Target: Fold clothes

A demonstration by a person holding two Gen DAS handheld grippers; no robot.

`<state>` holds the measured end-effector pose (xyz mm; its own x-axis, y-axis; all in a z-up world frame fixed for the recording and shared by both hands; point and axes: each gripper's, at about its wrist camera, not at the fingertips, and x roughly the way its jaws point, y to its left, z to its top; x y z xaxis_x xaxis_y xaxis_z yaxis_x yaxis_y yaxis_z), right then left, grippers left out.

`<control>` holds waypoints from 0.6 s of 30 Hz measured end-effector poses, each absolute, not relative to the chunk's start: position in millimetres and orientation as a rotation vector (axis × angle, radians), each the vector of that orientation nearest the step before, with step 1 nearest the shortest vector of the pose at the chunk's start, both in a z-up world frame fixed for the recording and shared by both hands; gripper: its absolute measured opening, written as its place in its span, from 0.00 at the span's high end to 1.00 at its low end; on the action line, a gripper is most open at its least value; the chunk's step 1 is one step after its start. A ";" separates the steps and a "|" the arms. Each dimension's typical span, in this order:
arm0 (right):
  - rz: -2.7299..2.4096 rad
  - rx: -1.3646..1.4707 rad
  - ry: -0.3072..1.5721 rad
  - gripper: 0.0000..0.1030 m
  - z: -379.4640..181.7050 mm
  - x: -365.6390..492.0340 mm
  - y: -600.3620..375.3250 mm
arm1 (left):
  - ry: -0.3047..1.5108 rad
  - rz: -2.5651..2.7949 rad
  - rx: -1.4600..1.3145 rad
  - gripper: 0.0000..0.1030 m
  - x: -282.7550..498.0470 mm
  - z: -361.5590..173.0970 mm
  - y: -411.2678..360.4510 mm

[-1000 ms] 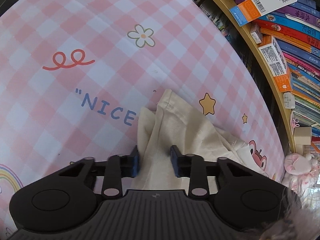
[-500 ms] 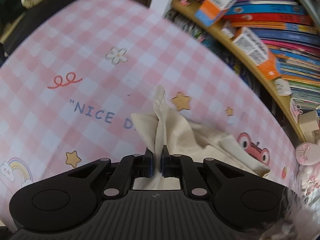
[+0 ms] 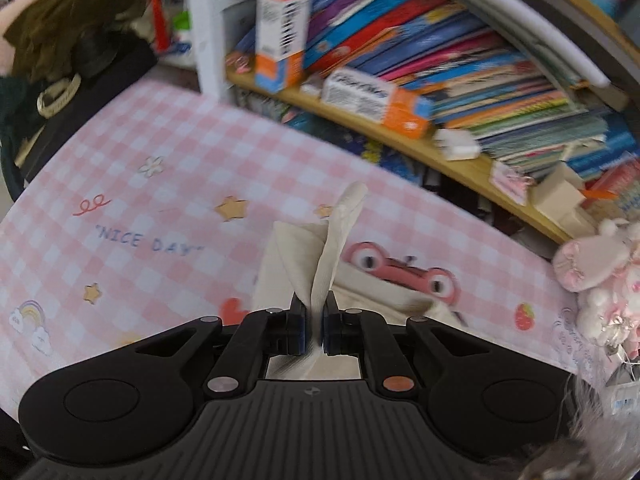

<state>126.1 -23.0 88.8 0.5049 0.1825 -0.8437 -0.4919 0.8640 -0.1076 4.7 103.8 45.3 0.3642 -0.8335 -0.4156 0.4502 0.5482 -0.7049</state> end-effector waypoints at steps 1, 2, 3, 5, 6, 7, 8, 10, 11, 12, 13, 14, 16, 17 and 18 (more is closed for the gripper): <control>0.424 -0.350 0.946 0.93 90.1 126.2 -36.8 | 0.839 -0.873 -0.521 0.93 5.2 47.8 90.6; 0.432 -0.342 0.931 0.93 91.5 126.6 -51.6 | 0.842 -0.865 -0.516 0.93 5.2 48.8 77.7; 0.441 -0.334 0.916 0.93 92.8 127.2 -67.0 | 0.845 -0.857 -0.511 0.93 5.1 49.7 64.8; 0.460 -0.310 0.895 0.93 96.2 128.9 -97.0 | 0.851 -0.842 -0.500 0.93 4.9 51.6 39.1; 0.472 -0.296 0.886 0.93 98.4 131.1 -112.2 | 0.854 -0.834 -0.494 0.92 4.9 52.6 26.2; 0.481 -0.281 0.881 0.93 100.8 133.8 -126.5 | 0.859 -0.823 -0.488 0.92 4.9 52.4 13.3; 0.490 -0.265 0.879 0.93 102.3 136.8 -141.3 | 0.869 -0.807 -0.481 0.92 5.1 50.5 0.1; 0.506 -0.243 0.879 0.92 97.9 140.9 -167.3 | 0.890 -0.769 -0.461 0.92 4.2 47.0 -24.1; 0.514 -0.233 0.879 0.92 95.1 142.8 -179.8 | 0.901 -0.753 -0.446 0.92 3.7 44.2 -36.3; 0.522 -0.222 0.881 0.92 91.4 144.9 -191.9 | 0.912 -0.736 -0.430 0.92 3.1 41.4 -48.6; 0.528 -0.211 0.884 0.92 87.3 147.0 -202.2 | 0.922 -0.719 -0.415 0.92 2.6 38.6 -60.8; 0.530 -0.199 0.889 0.92 81.0 149.3 -212.5 | 0.933 -0.703 -0.395 0.92 3.9 35.0 -73.1; 0.527 -0.172 0.901 0.92 67.5 153.9 -233.0 | 0.959 -0.675 -0.338 0.92 9.9 26.4 -98.0; 0.522 -0.150 0.911 0.92 60.7 155.9 -243.0 | 0.970 -0.667 -0.304 0.92 9.7 23.2 -108.8; 0.517 -0.124 0.921 0.92 52.9 157.9 -253.4 | 0.980 -0.662 -0.275 0.92 8.4 20.4 -116.6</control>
<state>157.9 -253.4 52.9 0.4927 0.3726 -0.7864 -0.4767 0.8716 0.1144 8.4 -116.6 20.4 0.3821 -0.6301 -0.6760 0.3922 0.7729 -0.4988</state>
